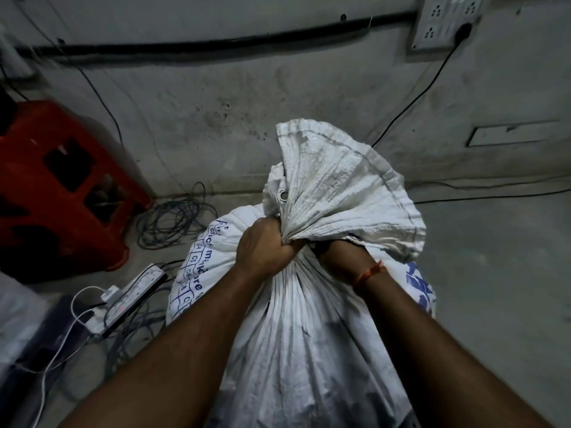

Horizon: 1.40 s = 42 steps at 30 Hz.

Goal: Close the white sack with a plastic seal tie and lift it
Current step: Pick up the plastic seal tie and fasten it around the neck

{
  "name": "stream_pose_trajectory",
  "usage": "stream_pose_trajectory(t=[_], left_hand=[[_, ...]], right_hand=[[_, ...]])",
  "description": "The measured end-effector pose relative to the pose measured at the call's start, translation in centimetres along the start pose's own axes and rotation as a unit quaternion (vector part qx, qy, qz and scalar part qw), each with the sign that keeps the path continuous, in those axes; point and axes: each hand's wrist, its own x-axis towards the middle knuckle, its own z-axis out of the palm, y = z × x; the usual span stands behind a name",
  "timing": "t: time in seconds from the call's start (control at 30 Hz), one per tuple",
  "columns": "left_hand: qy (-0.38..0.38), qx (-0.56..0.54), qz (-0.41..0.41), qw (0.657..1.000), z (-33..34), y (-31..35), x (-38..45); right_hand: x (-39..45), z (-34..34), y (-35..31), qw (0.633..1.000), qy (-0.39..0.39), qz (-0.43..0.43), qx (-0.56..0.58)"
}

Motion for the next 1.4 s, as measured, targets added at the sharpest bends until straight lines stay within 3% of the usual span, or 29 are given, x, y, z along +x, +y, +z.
stream_pose_trajectory(t=[0.17, 0.37, 0.47, 0.57, 0.73, 0.83, 1.03, 1.13, 1.4], left_hand=[[0.007, 0.002, -0.029, 1.0, 0.6, 0.5, -0.4], [0.0, 0.149, 0.003, 0.989, 0.5, 0.9, -0.9], [-0.026, 0.15, 0.097, 0.984, -1.0, -0.1, -0.9], [-0.072, 0.106, 0.128, 0.984, -2.9, -1.4, -1.0], [-0.214, 0.029, 0.033, 0.976, -3.8, -3.0, -1.2], [-0.262, -0.097, -0.058, 0.958, -3.1, -4.2, -2.5], [-0.126, -0.313, -0.168, 0.926, -0.5, -5.3, -5.8], [-0.064, -0.332, -0.201, 0.919, 0.2, -5.4, -7.2], [-0.036, -0.442, -0.257, 0.859, 1.8, -4.5, -10.1]], right_hand=[[-6.7, -0.6, -2.7, 0.984, 0.179, 0.001, -0.022], [-10.1, 3.9, -4.6, 0.967, 0.219, 0.065, 0.117], [-10.2, 4.3, -4.6, 0.962, 0.209, 0.069, 0.161], [-10.1, 4.9, -4.8, 0.972, 0.192, 0.041, 0.129], [-9.2, 4.8, -4.4, 0.971, 0.196, 0.027, 0.132], [-9.4, 4.7, -4.0, 0.971, 0.191, 0.02, 0.141], [-9.3, 5.2, -3.5, 0.968, 0.179, 0.035, 0.174], [-9.4, 5.4, -3.3, 0.964, 0.165, 0.055, 0.201], [-10.0, 5.4, -3.5, 0.961, 0.153, 0.049, 0.223]])
